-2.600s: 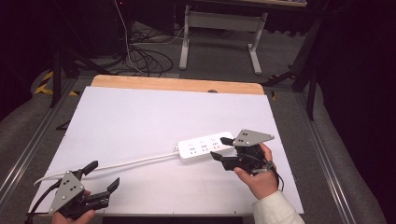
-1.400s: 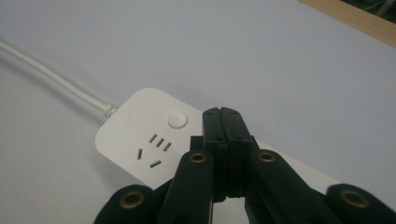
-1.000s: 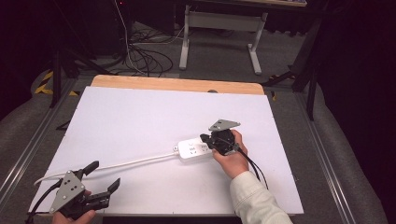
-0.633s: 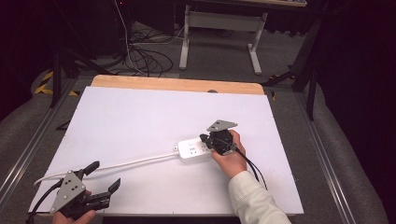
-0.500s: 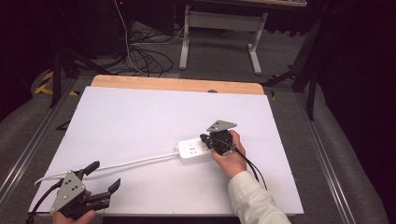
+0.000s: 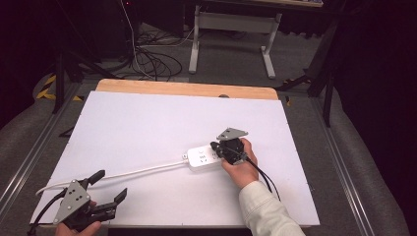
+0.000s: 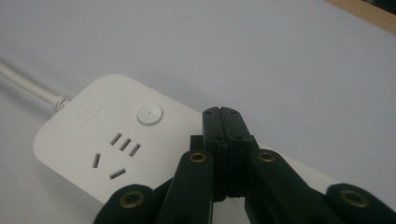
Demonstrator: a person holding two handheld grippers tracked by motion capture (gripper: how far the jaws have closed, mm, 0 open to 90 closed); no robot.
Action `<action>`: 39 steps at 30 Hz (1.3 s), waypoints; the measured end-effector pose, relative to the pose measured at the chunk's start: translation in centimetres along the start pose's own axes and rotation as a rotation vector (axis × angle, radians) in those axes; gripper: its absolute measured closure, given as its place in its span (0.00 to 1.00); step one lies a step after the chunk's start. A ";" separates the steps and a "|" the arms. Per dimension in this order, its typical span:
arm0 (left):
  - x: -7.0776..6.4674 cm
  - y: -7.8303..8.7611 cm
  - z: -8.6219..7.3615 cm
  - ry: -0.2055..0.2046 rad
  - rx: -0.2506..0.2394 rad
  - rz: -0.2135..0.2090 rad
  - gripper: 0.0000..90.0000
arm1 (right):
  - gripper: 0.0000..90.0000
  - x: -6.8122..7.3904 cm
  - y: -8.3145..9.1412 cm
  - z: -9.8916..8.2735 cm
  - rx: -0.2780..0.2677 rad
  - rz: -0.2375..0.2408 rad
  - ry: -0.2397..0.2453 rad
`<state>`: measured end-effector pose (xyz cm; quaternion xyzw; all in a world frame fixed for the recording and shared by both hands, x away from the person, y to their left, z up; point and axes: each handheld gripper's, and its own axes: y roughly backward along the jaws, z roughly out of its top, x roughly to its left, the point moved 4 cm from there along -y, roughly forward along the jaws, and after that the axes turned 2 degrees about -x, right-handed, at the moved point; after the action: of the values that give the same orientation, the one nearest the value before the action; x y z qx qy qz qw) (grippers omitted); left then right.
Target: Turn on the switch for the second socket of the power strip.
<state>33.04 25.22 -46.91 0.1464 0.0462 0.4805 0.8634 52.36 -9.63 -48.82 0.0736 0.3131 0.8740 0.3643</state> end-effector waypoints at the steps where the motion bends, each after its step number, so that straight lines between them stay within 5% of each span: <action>1: 0.0 0.0 0.0 0.000 0.000 0.000 0.16 | 1.00 0.0 0.0 0.0 -0.001 -0.002 0.004; 39: -0.2 -0.2 -0.1 -0.006 0.013 -0.002 0.17 | 1.00 0.4 -0.3 -0.1 0.030 -0.029 0.025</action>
<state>33.05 25.00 -47.02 0.1534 0.0471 0.4788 0.8632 52.19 -9.21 -49.08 0.0637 0.3316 0.8646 0.3720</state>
